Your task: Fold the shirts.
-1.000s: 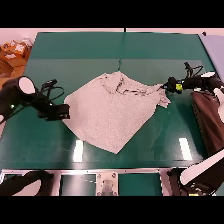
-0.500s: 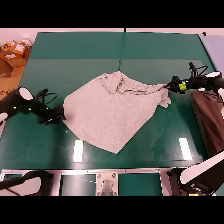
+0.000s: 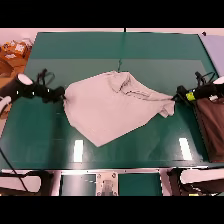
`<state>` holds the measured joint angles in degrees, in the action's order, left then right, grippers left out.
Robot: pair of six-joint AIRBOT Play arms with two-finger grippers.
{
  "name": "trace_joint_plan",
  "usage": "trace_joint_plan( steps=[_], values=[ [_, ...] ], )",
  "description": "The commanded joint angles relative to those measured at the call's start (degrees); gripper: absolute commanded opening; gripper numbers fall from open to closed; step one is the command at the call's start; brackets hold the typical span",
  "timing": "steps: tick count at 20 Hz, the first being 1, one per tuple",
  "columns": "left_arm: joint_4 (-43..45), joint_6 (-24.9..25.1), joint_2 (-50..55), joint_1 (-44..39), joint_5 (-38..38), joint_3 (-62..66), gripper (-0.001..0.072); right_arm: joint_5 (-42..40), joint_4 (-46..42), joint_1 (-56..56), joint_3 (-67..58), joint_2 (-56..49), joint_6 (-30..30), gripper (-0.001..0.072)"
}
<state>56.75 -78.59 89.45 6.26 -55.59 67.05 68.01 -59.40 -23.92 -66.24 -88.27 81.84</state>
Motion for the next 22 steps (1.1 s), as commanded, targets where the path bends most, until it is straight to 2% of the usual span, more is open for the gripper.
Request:
trace_joint_plan(
  steps=[1, 4, 7, 8, 9, 10, 11, 12, 13, 14, 15, 19, 21, 22],
  values=[
    [2.0, 1.1, 4.2, 1.0, -4.0, 13.3, 0.0016, 1.8, -3.4, 1.1, 16.5, 14.9, 7.6, 0.0010],
    [1.3, 4.0, 10.3, 1.4, -9.6, 22.4, 0.0018, 3.5, -0.2, 4.5, 31.9, 28.7, 10.0, 0.0011],
    [-3.2, 6.4, 12.6, 1.1, -8.7, 24.9, 0.0024, -0.9, 9.6, 8.1, 41.7, 35.5, 10.3, 0.0013],
    [-3.1, 6.4, 12.5, 1.4, -9.2, 24.9, 0.0312, -2.4, 10.7, 9.0, 43.0, 35.7, 10.3, 0.0043],
    [-3.1, 5.4, 12.3, 1.7, -10.8, 24.9, 0.0545, -2.6, 10.3, 9.2, 43.3, 35.5, 10.2, 0.0225],
    [-3.1, 5.2, 12.1, 2.5, -13.3, 24.9, 0.0531, -2.6, 9.5, 8.9, 43.1, 35.4, 9.4, 0.0412],
    [-3.1, 5.2, 11.9, 3.5, -16.5, 25.2, 0.0533, -2.5, 7.9, 7.9, 42.2, 35.3, 9.4, 0.0477],
    [-3.1, 5.2, 11.9, 4.5, -19.0, 25.8, 0.0532, -2.5, 6.1, 6.6, 40.9, 35.3, 9.4, 0.0477],
    [-3.1, 5.1, 11.9, 5.5, -21.2, 26.4, 0.0410, -2.5, 5.0, 5.1, 39.2, 35.2, 8.3, 0.0477],
    [-3.1, 5.2, 11.8, 6.4, -23.4, 26.9, 0.0104, -2.6, 4.9, 3.8, 37.3, 34.9, 6.2, 0.0475],
    [-3.2, 5.0, 11.7, 7.2, -25.0, 27.0, 0.0017, -2.6, 4.9, 3.0, 35.5, 34.3, 4.3, 0.0471],
    [-1.3, 2.5, 10.1, 7.9, -30.9, 26.6, 0.0015, -2.6, 6.1, 2.9, 31.9, 26.9, 1.9, 0.0463],
    [0.8, 2.1, 7.1, 7.9, -34.2, 24.1, 0.0016, -2.4, 6.1, 2.9, 31.9, 22.6, -1.2, 0.0322],
    [1.4, 2.1, 4.2, 7.9, -33.7, 20.6, 0.0015, -2.4, 6.3, 2.9, 31.9, 21.0, -2.5, 0.0322]
  ],
)
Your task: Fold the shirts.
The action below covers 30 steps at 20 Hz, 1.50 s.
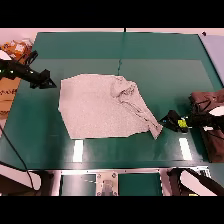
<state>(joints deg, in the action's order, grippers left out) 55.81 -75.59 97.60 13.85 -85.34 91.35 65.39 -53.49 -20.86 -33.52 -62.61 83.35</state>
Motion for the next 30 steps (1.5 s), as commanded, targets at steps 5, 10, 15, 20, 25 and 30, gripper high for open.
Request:
trace_joint_plan(
  steps=[5, 10, 15, 20, 25, 30],
  values=[
    [3.5, -0.3, -25.0, 0.3, 2.0, -33.2, 0.0017, 0.6, 1.8, -0.2, -0.8, -6.1, -7.5, 0.0330],
    [2.2, -1.0, -33.9, 0.3, 6.9, -52.2, 0.0528, 2.3, 2.9, -0.2, -0.7, -6.1, -7.5, 0.0330],
    [-10.9, 4.9, -33.6, -0.5, 19.9, -64.9, 0.0525, 3.1, 3.6, 1.9, -0.4, -6.1, -7.5, 0.0332],
    [-13.0, 5.7, -33.6, -6.4, 29.1, -69.7, 0.0397, 4.9, 3.6, 2.3, -0.3, -6.1, -7.5, 0.0437],
    [-12.1, 5.7, -33.6, -6.3, 30.2, -67.0, 0.0017, 5.7, 3.6, 2.3, -0.3, -6.1, -7.5, 0.0075],
    [-10.0, 7.1, -33.9, -6.3, 20.5, -56.1, 0.0016, 8.3, 12.2, 2.3, -4.7, -5.4, -11.9, 0.0012]
  ],
)
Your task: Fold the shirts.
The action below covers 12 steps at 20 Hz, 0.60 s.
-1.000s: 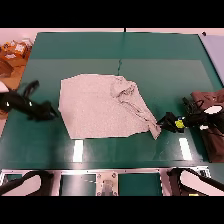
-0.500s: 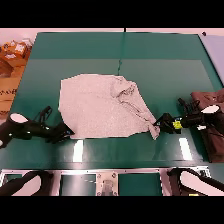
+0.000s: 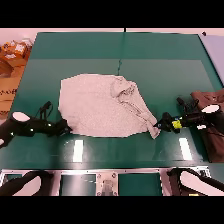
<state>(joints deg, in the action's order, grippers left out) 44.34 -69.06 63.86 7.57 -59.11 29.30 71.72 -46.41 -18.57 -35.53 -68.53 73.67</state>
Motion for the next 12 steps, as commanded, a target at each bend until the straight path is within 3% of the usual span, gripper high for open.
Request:
trace_joint_plan(
  steps=[1, 5, 12],
  values=[
    [2.7, 0.4, -0.7, 0.0, -8.8, 10.3, 0.0015, 3.4, 7.1, 0.0, -5.9, 1.6, -2.2, 0.0012],
    [4.5, -1.6, -6.7, 0.0, -14.5, 34.2, 0.0016, 4.2, 14.1, -0.2, -26.1, 11.6, -0.3, 0.0012],
    [4.7, -1.0, -10.8, 0.0, -18.1, 83.6, 0.0017, -8.4, 14.0, -5.6, -59.4, 26.6, 7.0, 0.0012]
  ],
)
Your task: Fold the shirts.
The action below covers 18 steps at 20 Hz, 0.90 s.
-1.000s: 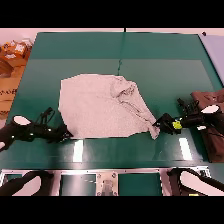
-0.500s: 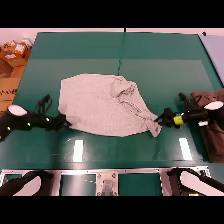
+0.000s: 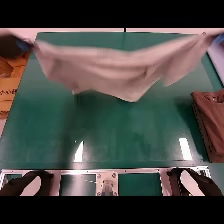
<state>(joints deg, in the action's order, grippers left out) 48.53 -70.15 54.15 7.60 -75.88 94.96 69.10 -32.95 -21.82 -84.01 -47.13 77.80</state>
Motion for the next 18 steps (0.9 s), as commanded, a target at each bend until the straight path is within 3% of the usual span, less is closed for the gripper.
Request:
trace_joint_plan(
  steps=[1, 4, 9, 11, 14, 18],
  values=[
    [0.8, 0.1, -1.1, 0.0, -1.4, 23.3, 0.0017, -7.2, 0.5, -3.1, -13.0, 6.6, 2.8, 0.0012],
    [0.9, 0.1, -2.0, 0.0, -1.3, 28.7, 0.0017, -12.2, -1.6, -4.0, -15.5, 10.5, 2.8, 0.0012],
    [2.3, 0.1, -2.1, 0.0, -1.7, 20.4, 0.0018, -12.9, -2.7, -4.0, -12.2, 11.1, 2.8, 0.0013],
    [2.4, 0.3, -1.0, 0.0, -0.8, 14.2, 0.0018, -12.9, -2.6, -4.0, -5.7, 11.1, 2.8, 0.0012],
    [2.0, 4.6, 3.2, 0.0, 0.5, 5.6, 0.0017, -13.7, -2.0, -3.6, 9.8, 10.5, 2.6, 0.0013],
    [-4.5, 10.7, 14.1, -0.1, 5.2, -6.9, 0.0017, -27.7, -0.1, 4.6, 32.5, 4.3, -2.2, 0.0012]
  ],
)
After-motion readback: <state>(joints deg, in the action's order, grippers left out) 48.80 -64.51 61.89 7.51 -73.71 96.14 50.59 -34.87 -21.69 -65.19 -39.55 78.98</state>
